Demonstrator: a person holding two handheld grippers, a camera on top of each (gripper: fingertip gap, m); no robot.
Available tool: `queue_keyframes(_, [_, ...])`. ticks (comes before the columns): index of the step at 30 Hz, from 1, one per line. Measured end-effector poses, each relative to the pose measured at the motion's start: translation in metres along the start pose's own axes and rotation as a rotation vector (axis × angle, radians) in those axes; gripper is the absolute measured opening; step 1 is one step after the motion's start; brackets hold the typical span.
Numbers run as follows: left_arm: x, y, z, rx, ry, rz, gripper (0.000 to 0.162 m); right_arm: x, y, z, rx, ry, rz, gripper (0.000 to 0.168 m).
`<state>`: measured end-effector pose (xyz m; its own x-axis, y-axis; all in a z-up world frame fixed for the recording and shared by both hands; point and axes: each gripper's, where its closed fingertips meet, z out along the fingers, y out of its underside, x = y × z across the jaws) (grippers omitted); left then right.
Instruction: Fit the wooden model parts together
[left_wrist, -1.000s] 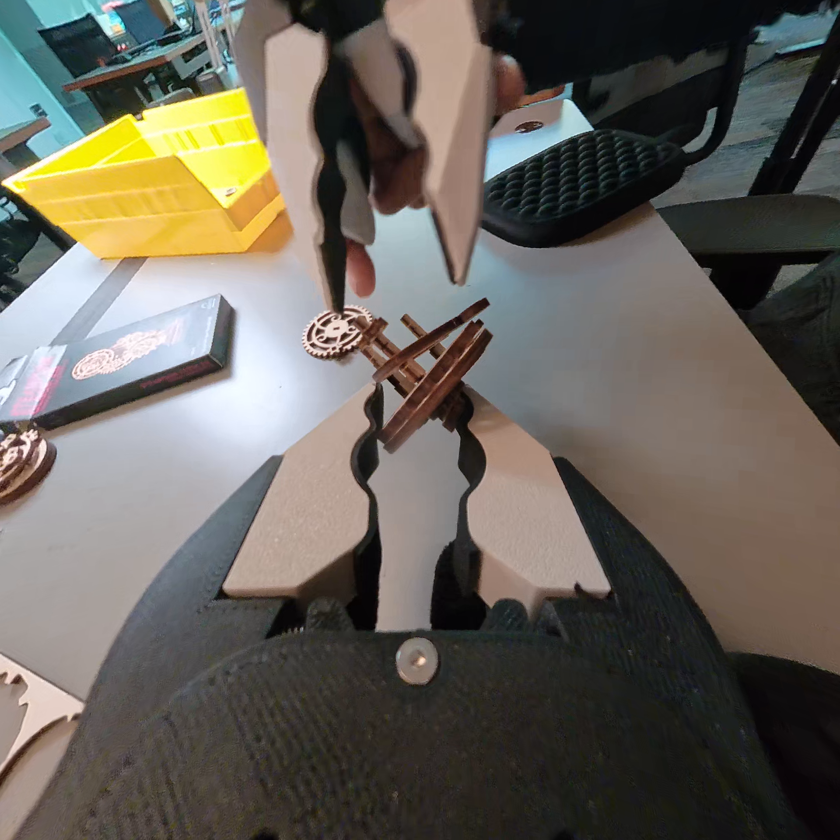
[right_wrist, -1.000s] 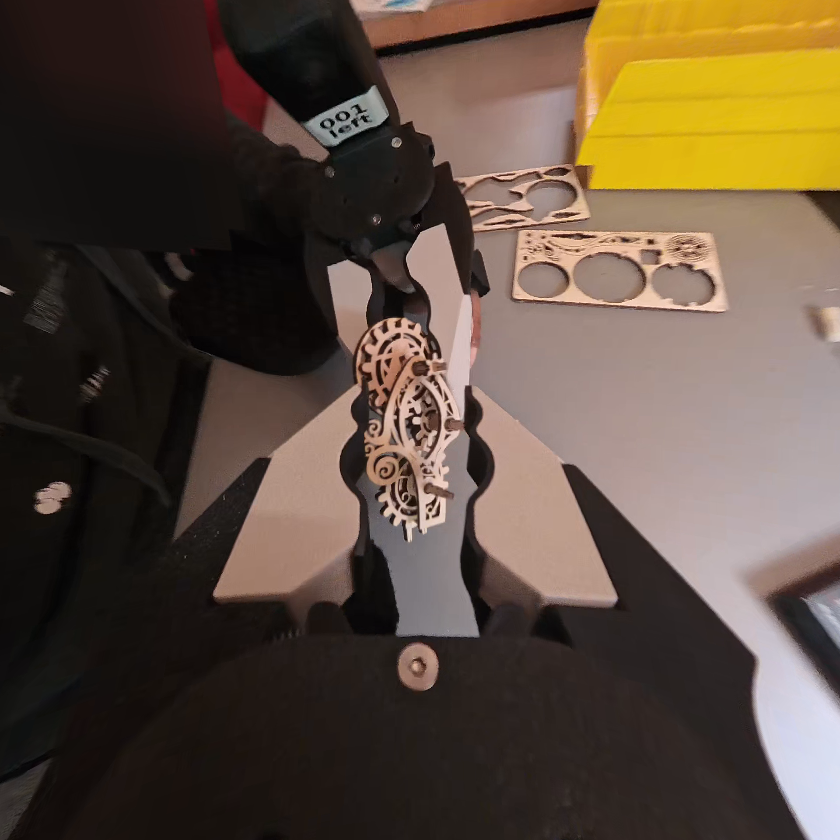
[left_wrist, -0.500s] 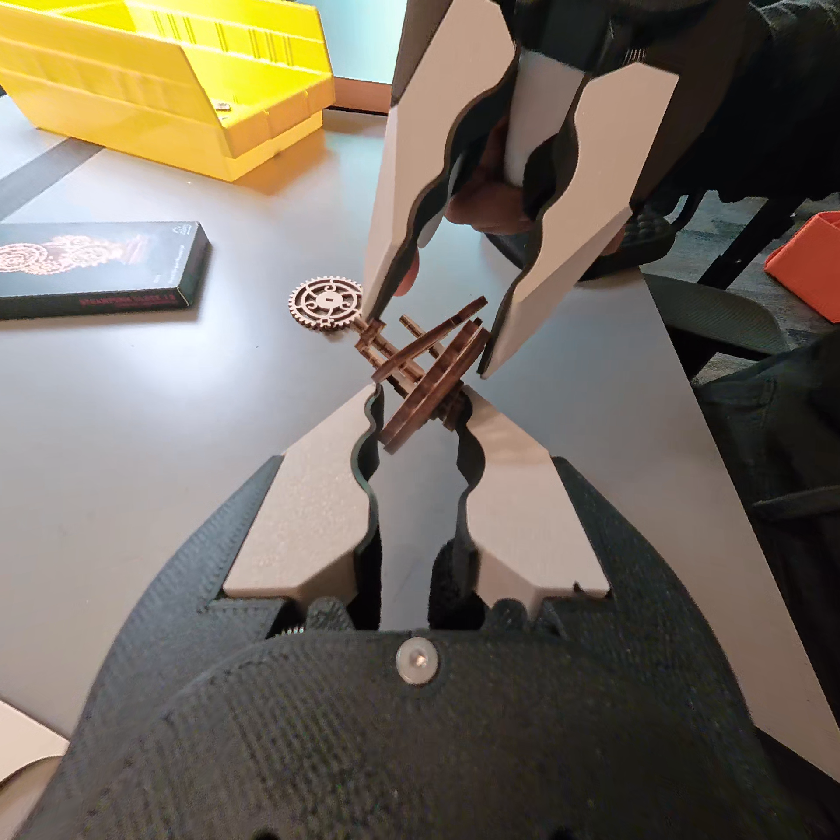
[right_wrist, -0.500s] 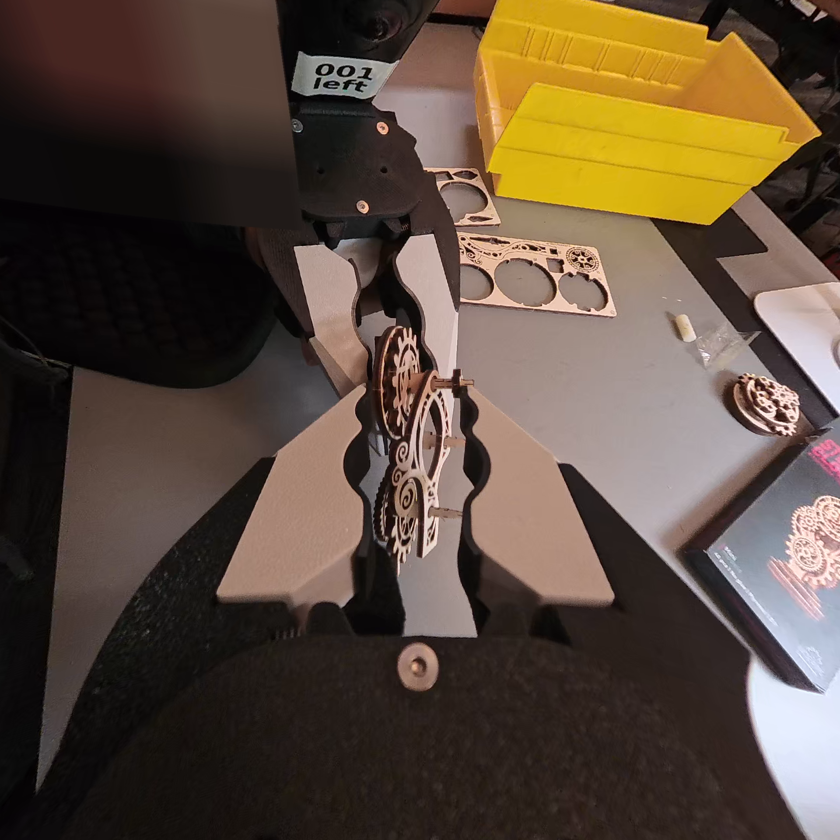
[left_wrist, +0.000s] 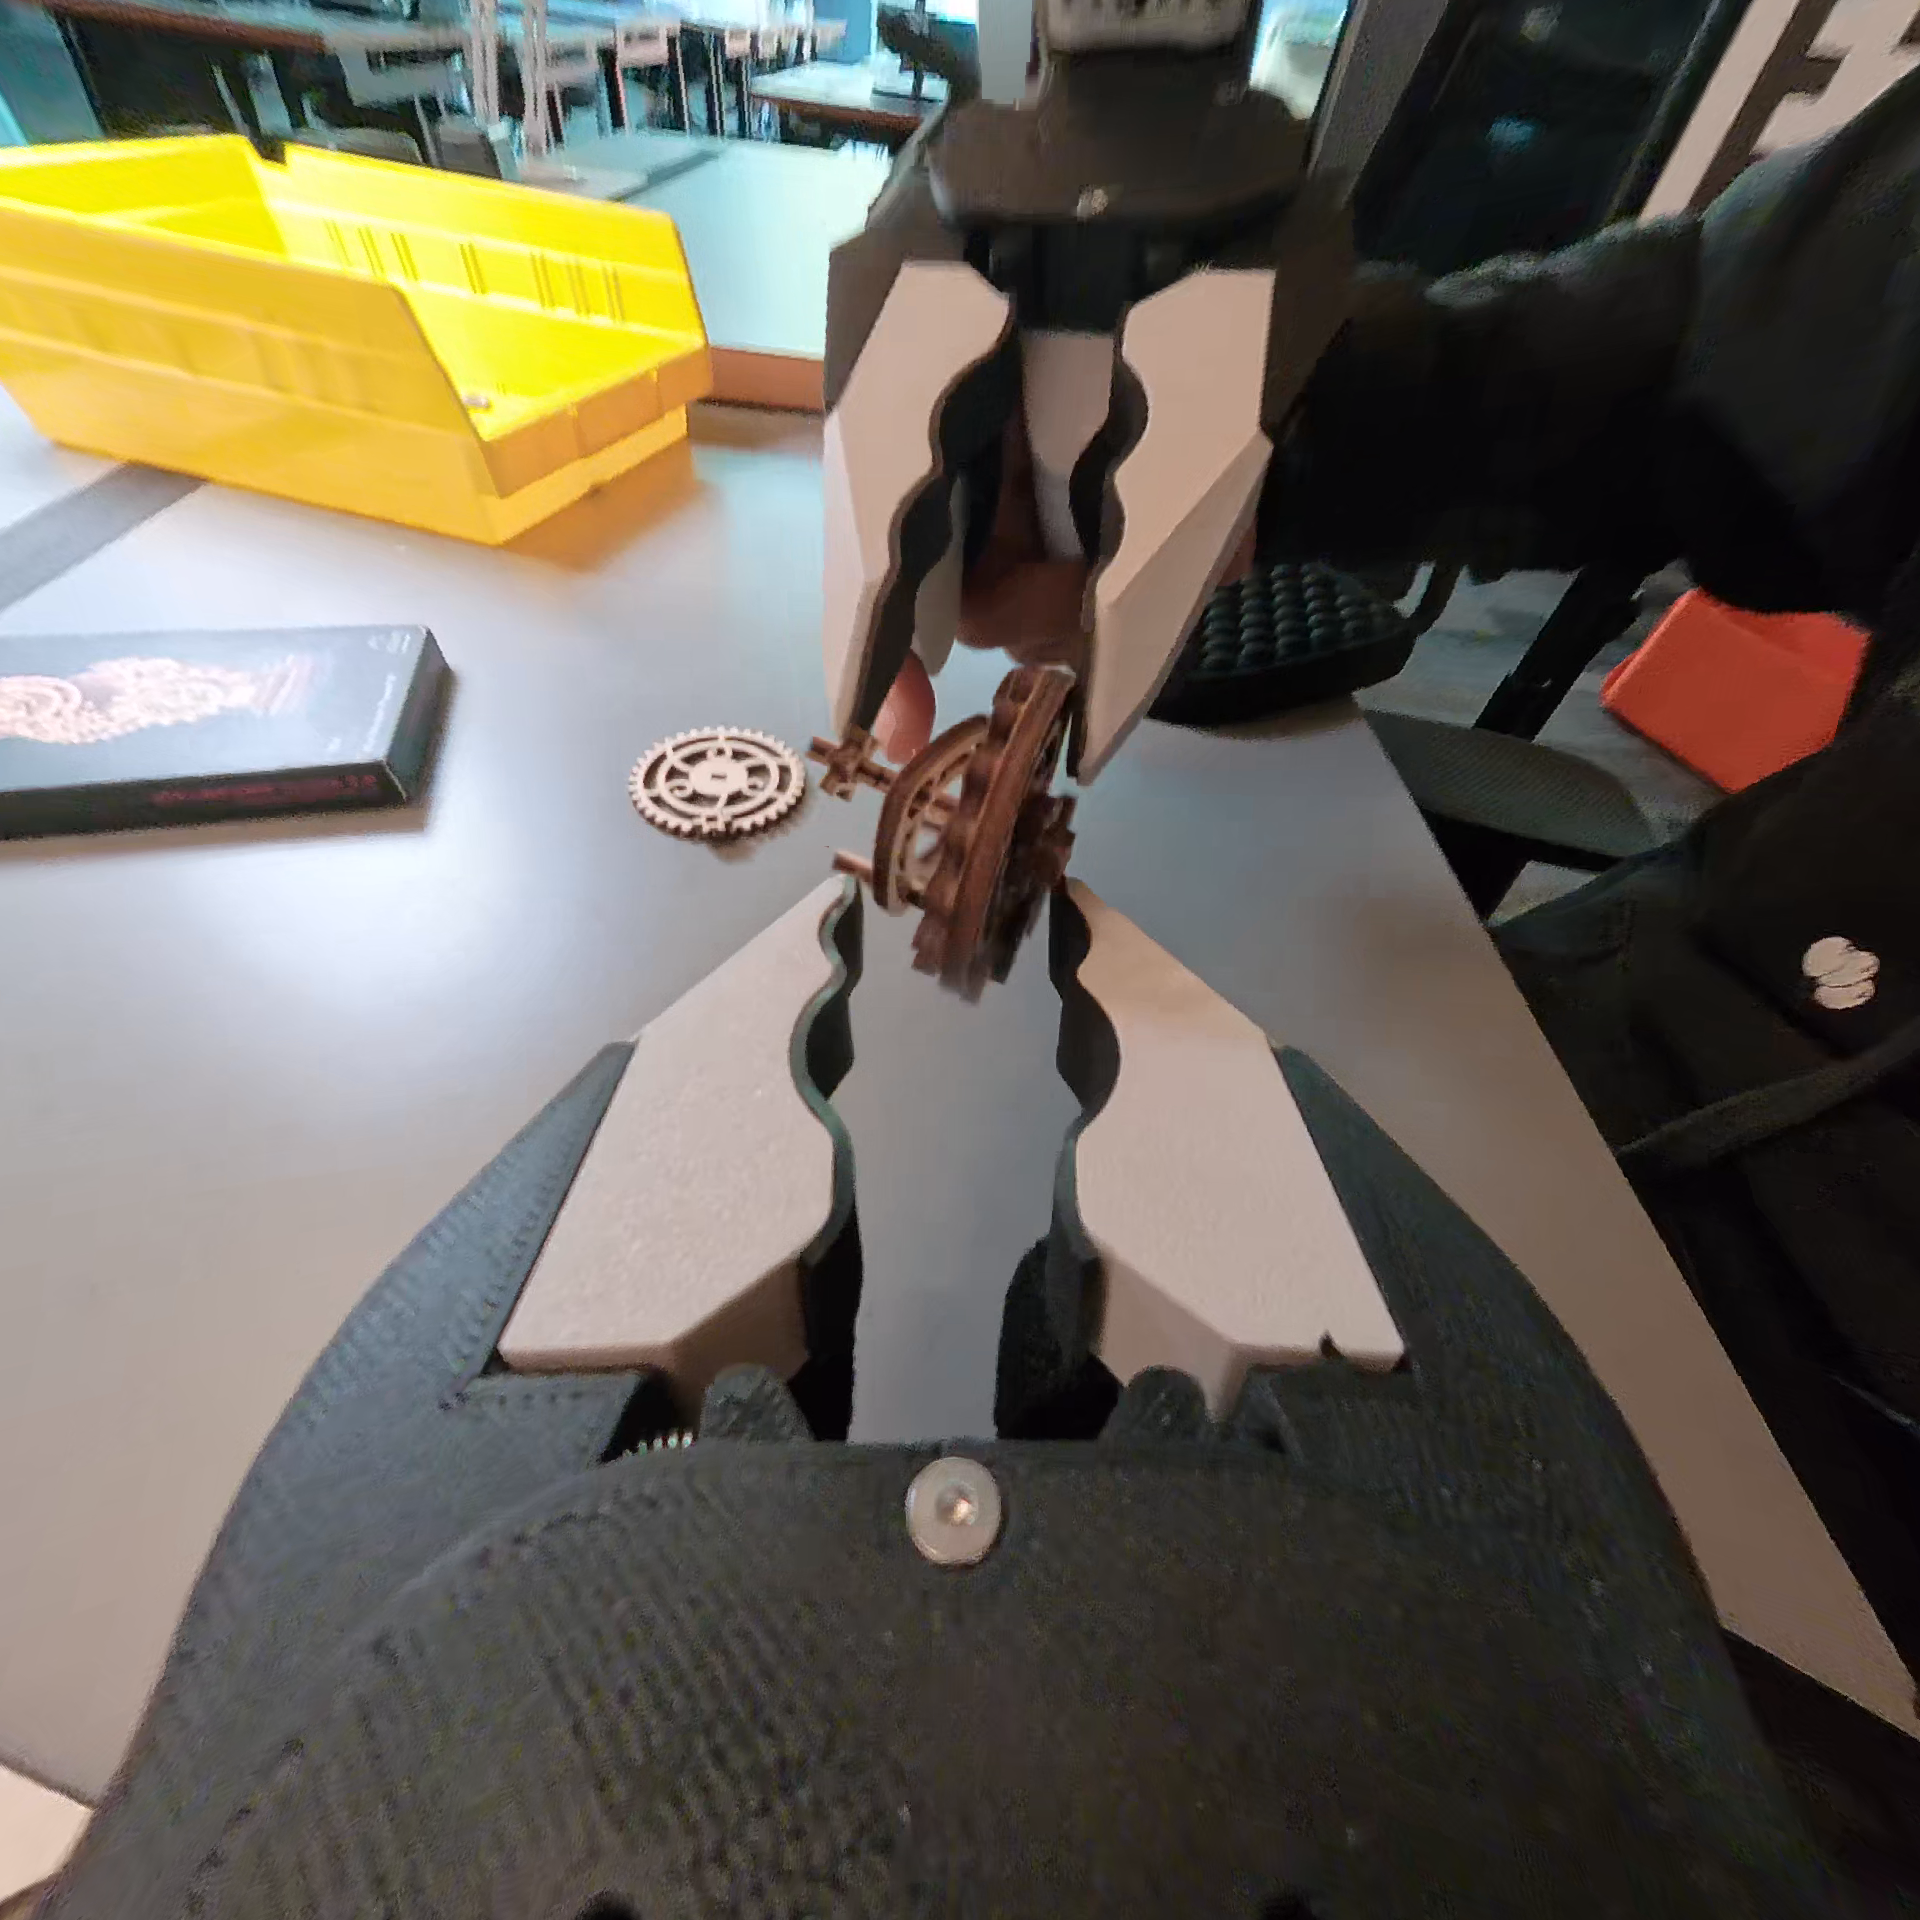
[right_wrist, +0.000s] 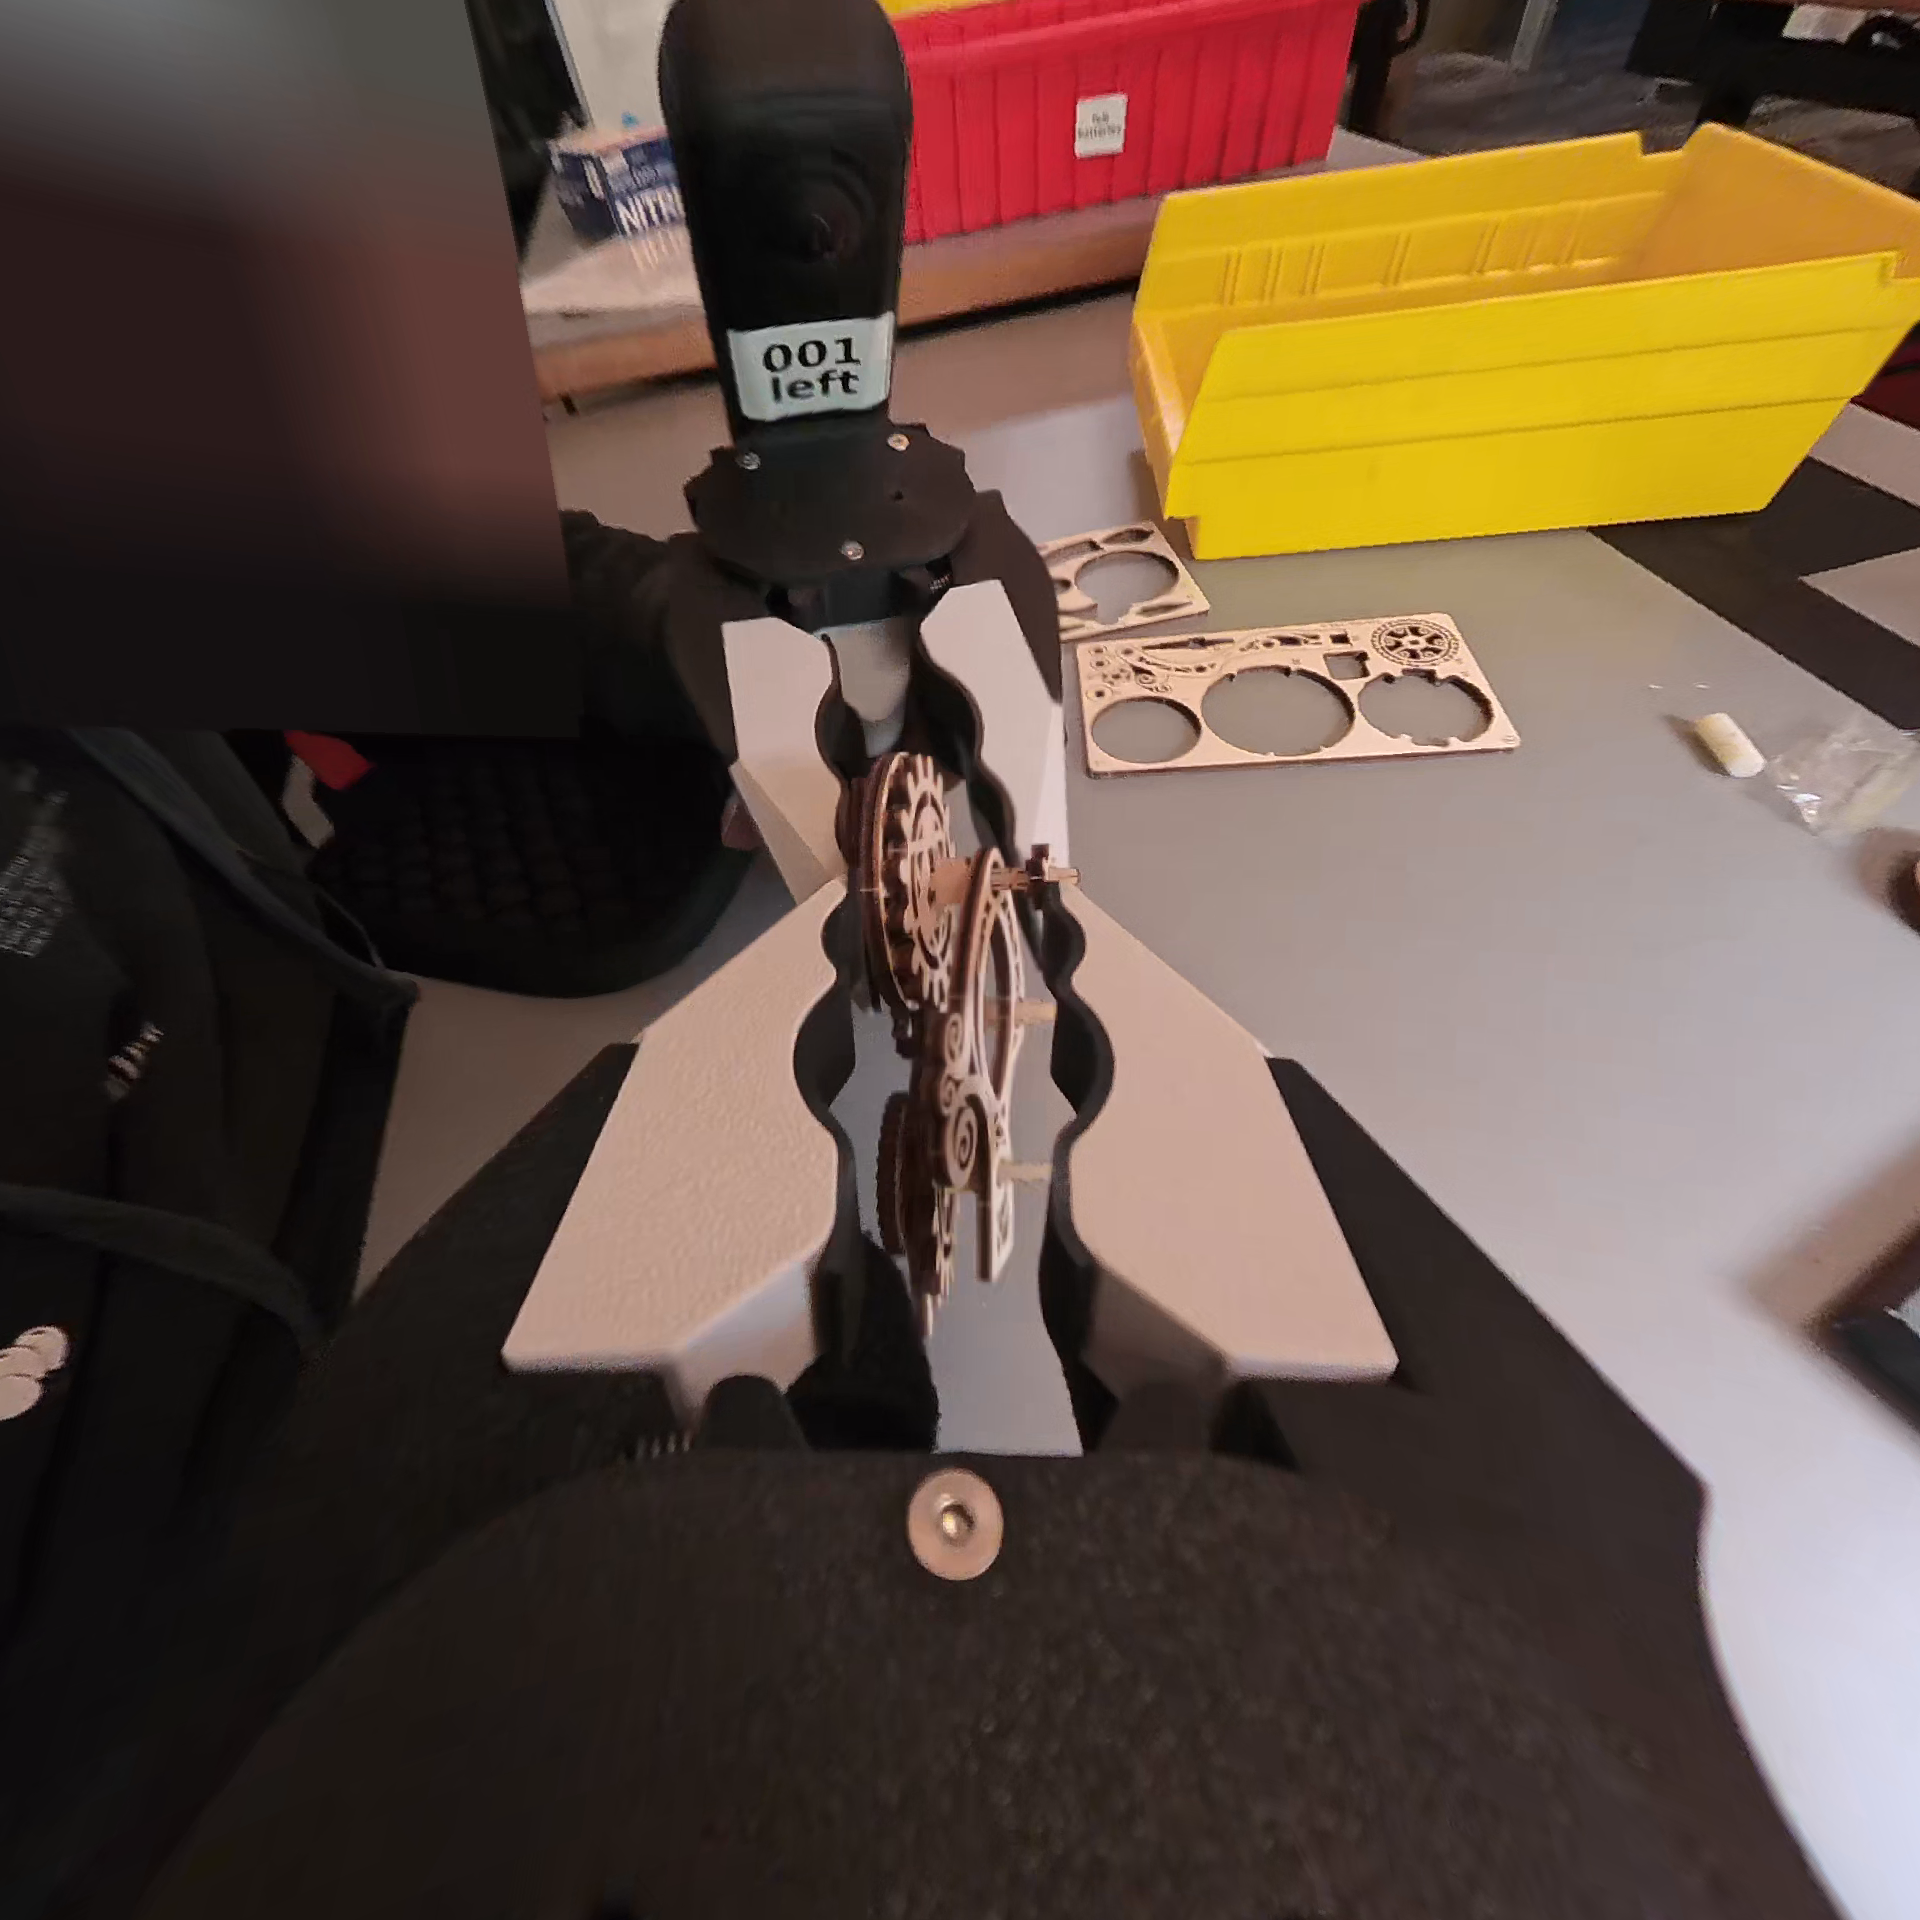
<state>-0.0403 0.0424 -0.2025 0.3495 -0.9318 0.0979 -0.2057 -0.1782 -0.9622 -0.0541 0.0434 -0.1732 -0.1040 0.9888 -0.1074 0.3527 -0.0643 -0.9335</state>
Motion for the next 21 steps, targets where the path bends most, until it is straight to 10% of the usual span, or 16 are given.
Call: queue_keyframes(21, [0.025,-0.025,-0.01,0.174,0.095,0.146,0.04,-0.026,0.002,-0.009,0.146,-0.155,-0.08,0.031])
